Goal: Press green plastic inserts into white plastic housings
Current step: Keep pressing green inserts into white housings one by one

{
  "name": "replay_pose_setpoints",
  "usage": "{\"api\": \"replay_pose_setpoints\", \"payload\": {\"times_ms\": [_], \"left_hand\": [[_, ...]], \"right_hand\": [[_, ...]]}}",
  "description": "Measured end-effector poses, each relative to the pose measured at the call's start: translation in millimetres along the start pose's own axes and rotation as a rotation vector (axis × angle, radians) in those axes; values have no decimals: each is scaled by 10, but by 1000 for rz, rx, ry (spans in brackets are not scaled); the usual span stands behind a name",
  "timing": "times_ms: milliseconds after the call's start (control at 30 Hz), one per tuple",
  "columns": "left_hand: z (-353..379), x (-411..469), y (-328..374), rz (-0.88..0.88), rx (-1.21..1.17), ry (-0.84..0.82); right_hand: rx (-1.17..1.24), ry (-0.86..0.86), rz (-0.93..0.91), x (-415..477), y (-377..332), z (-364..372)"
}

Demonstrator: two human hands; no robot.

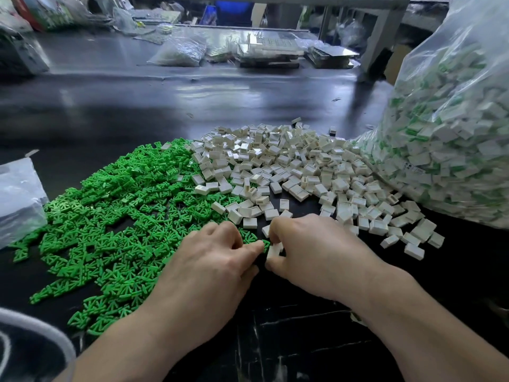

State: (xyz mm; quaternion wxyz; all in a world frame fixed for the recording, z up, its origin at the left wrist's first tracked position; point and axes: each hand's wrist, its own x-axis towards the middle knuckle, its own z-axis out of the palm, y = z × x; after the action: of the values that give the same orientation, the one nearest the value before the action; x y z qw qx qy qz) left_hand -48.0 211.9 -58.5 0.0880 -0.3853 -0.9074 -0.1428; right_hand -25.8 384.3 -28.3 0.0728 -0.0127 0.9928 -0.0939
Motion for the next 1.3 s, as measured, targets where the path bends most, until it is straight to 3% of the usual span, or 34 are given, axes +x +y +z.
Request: {"api": "replay_pose_setpoints", "payload": {"times_ms": [600, 733, 833, 933, 1100, 1300], "left_hand": [[-24, -9, -47, 10, 34, -30], [-30, -50, -58, -89, -160, 77], [-92, -78, -82, -369, -556, 167], [-139, -80, -112, -472, -903, 252], [-135, -73, -114, -519, -1183, 306], [-136, -79, -129, -497, -1221, 306]], "right_hand": [[-36, 76, -118, 41, 9, 123], [458, 139, -73, 13, 69, 54], [1043, -11, -59, 35, 93, 40], [1479, -168, -42, 69, 87, 47], [1611, -244, -56, 73, 72, 29], [1594, -257, -44, 43, 56, 20]]}}
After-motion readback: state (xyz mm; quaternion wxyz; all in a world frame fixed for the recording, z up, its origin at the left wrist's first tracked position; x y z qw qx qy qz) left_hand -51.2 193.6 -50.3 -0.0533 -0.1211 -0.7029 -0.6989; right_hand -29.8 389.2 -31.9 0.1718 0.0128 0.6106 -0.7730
